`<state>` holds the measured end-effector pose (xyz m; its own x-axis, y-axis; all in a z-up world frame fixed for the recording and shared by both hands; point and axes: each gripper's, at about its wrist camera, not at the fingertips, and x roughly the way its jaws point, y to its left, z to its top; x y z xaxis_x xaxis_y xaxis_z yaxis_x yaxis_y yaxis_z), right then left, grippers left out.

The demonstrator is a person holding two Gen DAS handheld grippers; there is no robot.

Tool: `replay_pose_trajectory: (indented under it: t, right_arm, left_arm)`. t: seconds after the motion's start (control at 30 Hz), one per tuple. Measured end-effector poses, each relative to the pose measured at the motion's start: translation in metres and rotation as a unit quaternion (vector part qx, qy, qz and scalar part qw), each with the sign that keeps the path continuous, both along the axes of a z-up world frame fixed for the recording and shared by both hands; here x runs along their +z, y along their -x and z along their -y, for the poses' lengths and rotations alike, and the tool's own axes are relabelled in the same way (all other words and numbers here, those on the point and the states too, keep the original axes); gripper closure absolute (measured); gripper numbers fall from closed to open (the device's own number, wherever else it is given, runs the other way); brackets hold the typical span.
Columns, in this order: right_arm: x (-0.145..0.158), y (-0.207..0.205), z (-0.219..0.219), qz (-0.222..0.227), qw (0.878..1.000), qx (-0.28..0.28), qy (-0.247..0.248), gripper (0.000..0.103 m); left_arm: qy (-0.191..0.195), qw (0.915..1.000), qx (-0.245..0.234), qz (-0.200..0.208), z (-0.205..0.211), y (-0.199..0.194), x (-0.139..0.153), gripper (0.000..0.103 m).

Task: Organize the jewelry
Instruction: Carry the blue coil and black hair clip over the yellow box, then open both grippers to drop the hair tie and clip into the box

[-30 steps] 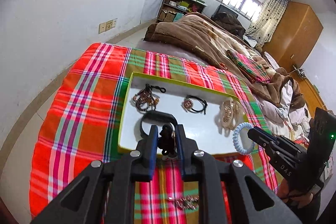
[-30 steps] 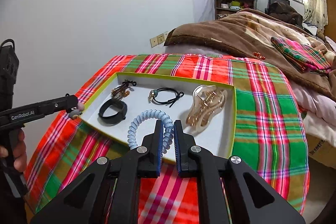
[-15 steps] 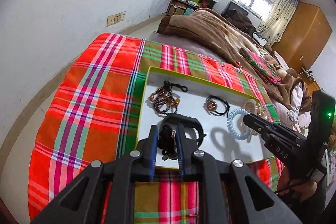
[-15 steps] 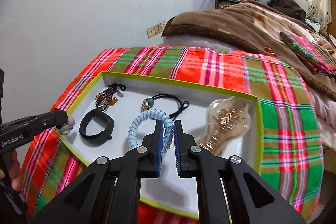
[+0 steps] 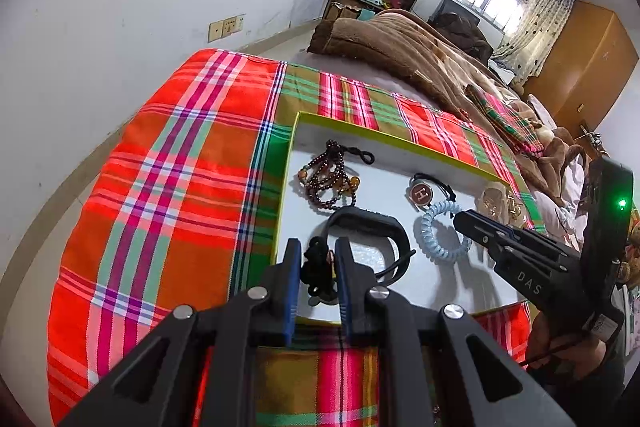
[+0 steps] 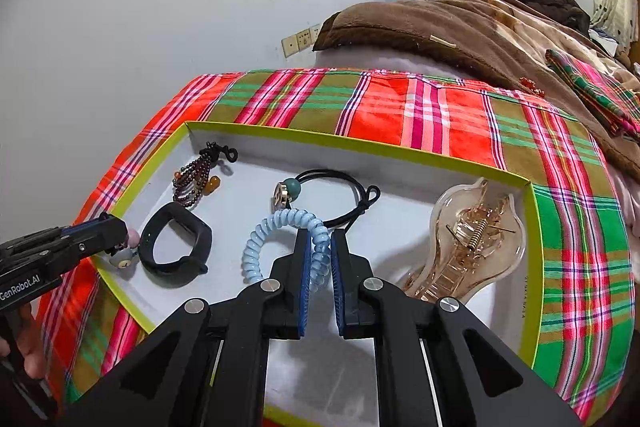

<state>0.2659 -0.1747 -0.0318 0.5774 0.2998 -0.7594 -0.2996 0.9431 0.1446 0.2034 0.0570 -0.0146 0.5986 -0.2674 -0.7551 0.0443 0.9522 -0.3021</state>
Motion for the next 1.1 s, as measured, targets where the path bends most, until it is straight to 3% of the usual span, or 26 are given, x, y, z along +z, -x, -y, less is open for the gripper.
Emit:
replay_pose_trajectory:
  t: [0.33,0.7,1.1]
  right_arm:
    - [-0.0057,-0.0026,-0.0016,0.001,1.0,-0.001,0.014,0.093]
    - [-0.0062,-0.0016,-0.0054,0.008,1.0,0.002,0.023,0.092]
    - [-0.0059,-0.0022,-0.0047,0.01,1.0,-0.001,0.019,0.092]
  left_arm:
    - [-0.027,0.9996,0.004,0.006,0.0048,-0.0005,-0.0008,0.085]
    - [-0.028,0.9996,0.002,0.008,0.0063,-0.0014,-0.0017,0.084]
    - [-0.027,0.9996,-0.005,0.01,0.0101,-0.0019,0.0,0.07]
